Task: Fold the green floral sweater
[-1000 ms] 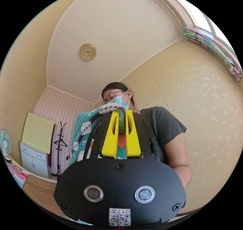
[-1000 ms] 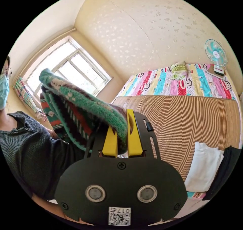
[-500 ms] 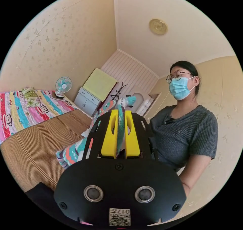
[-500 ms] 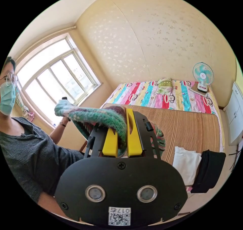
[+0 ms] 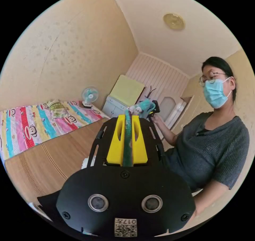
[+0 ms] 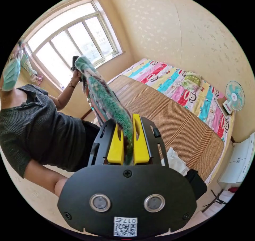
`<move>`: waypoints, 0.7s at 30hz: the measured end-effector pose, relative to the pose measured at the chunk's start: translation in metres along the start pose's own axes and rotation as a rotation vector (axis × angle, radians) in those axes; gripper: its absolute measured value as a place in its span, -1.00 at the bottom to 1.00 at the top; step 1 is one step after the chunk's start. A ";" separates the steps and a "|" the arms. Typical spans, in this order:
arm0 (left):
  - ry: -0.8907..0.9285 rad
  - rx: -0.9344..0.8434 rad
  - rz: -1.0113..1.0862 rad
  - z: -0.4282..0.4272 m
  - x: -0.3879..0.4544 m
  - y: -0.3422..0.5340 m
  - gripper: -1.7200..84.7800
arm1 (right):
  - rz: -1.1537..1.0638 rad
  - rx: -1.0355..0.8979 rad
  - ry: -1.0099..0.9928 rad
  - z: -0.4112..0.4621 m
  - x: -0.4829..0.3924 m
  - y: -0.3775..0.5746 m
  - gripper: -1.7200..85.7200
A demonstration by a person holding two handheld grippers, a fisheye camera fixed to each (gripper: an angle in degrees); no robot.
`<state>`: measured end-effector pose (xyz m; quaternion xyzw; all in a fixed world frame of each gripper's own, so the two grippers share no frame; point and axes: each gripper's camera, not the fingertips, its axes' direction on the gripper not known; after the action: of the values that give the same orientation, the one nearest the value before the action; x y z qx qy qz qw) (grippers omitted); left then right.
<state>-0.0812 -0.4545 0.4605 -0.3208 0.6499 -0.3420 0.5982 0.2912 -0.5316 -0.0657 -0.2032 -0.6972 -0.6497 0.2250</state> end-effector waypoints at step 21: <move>-0.412 -0.469 -1.099 0.133 -0.271 0.262 -0.81 | 0.952 -0.531 -0.202 0.363 0.211 0.105 -0.95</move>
<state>0.0710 -0.0919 0.3884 -0.7895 0.3195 -0.3789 0.3619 0.1617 -0.1633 0.1221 -0.6068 -0.3586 -0.6072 0.3668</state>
